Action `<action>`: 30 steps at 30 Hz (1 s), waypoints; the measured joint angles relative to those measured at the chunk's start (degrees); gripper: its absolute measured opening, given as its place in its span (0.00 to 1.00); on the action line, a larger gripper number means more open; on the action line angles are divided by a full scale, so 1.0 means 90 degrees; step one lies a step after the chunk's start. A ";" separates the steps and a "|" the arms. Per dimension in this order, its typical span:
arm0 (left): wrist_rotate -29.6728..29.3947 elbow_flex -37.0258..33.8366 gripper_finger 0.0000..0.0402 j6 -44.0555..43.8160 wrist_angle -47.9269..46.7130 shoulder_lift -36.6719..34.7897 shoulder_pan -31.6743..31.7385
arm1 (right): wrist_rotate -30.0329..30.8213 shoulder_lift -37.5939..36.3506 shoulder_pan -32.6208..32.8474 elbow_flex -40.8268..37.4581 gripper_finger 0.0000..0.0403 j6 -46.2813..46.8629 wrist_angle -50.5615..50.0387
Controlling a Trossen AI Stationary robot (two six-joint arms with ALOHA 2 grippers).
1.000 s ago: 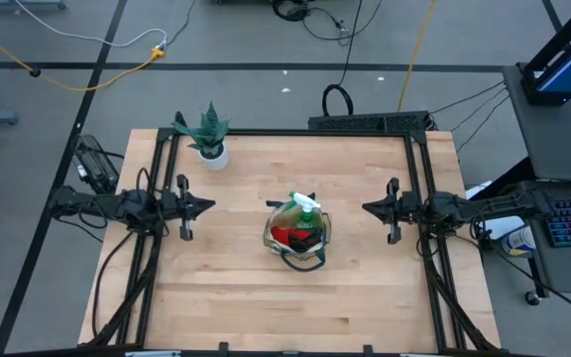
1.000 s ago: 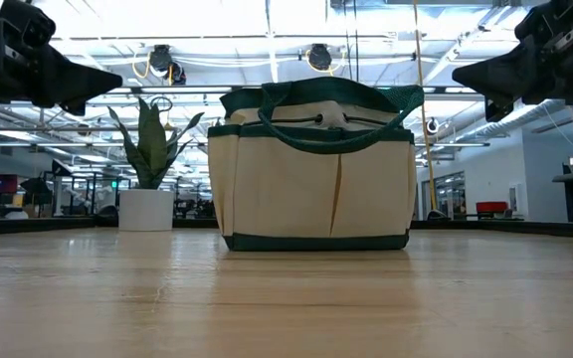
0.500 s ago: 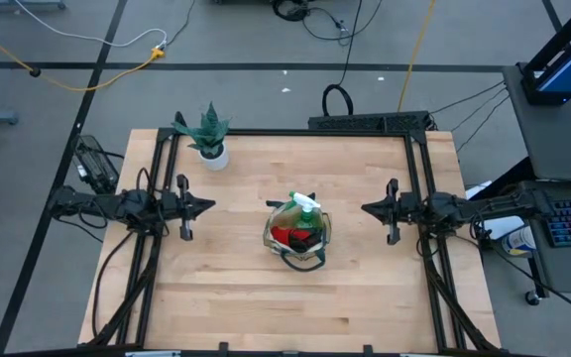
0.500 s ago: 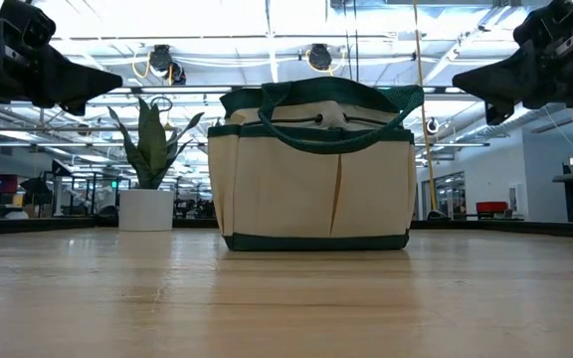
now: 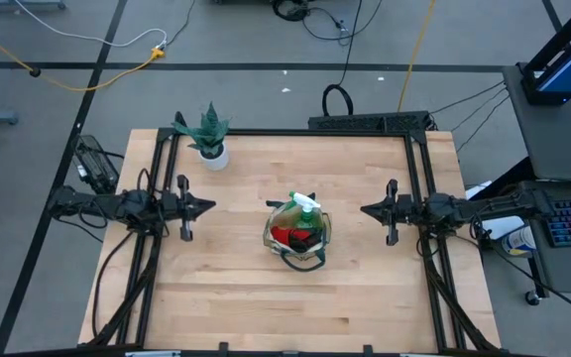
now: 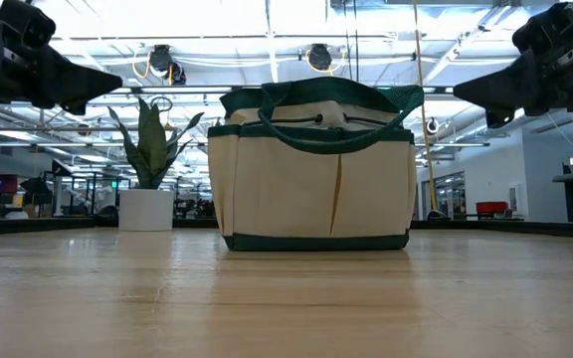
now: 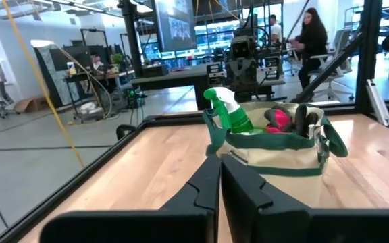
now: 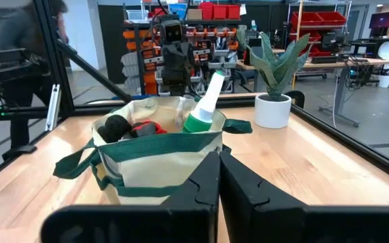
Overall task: Pick & Place Garden tools in Gardening bag
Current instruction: Return to Home Position
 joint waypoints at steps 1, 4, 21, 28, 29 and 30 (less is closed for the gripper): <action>0.0039 0.0000 0.05 0.0012 -0.0006 0.0000 0.0000 | 0.0000 0.0000 0.0000 0.0000 0.00 0.0000 0.0000; 0.0381 0.0000 0.05 0.0193 -0.0018 0.0000 0.0000 | 0.0000 0.0000 0.0000 0.0000 0.00 -0.0042 -0.0019; 0.0632 -0.0016 0.05 0.0119 0.0065 0.0001 0.0000 | 0.0019 0.0002 0.0000 0.0000 0.00 -0.0018 -0.0027; 0.0622 -0.0027 0.05 0.0114 0.0273 0.0000 0.0000 | 0.0022 0.0000 0.0000 0.0000 0.00 -0.0025 -0.0029; 0.0622 -0.0027 0.05 0.0114 0.0275 0.0002 0.0000 | 0.0022 0.0000 0.0000 0.0000 0.00 -0.0025 -0.0027; 0.0622 -0.0027 0.05 0.0114 0.0282 0.0002 0.0000 | 0.0022 0.0002 0.0000 0.0000 0.00 -0.0026 -0.0029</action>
